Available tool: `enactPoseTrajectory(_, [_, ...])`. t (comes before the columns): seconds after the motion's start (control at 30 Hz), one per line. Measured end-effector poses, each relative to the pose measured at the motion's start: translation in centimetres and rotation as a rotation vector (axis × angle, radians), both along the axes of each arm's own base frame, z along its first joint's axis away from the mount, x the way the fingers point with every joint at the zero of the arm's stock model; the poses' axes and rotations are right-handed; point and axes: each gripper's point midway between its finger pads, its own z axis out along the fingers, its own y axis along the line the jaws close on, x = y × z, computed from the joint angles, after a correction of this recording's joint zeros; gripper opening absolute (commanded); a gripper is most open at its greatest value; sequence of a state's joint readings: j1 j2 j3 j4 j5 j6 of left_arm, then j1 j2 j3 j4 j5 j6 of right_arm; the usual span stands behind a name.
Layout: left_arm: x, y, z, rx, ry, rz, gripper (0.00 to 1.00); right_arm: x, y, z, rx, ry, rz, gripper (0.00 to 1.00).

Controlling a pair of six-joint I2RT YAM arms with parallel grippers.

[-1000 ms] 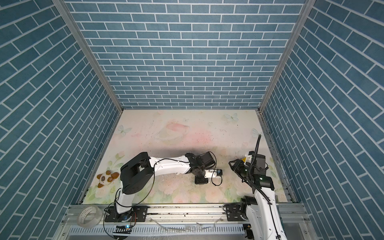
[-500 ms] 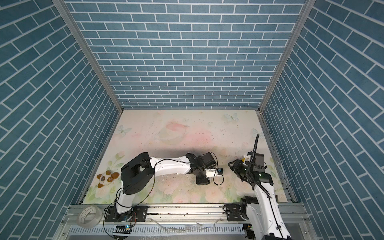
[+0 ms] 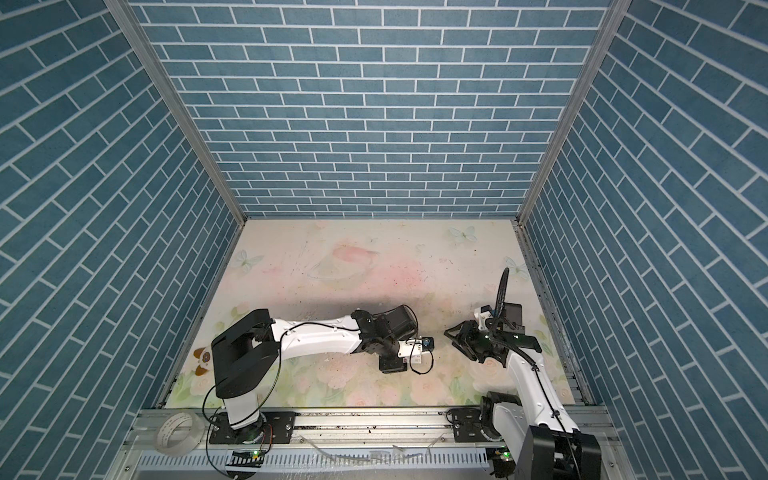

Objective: Load the staples into the stapler
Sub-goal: 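Lift the staple box with the left gripper while the right gripper grips its sleeve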

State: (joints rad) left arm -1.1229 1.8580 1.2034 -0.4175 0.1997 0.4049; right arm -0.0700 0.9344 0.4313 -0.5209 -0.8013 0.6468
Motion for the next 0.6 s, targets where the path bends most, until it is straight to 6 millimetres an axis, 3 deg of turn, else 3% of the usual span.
enactPoseTrajectory(0.3, [0.5, -1.2, 0.5, -0.070, 0.012, -0.008, 0.63, -0.7, 1.6, -0.1, 0.067, 0.044, 0.069, 0.47])
enactPoseTrajectory(0.6, [0.4, -0.9, -1.3, -0.097, 0.045, 0.001, 0.62, -2.0, 3.7, -1.9, 0.092, 0.148, 0.173, 0.46])
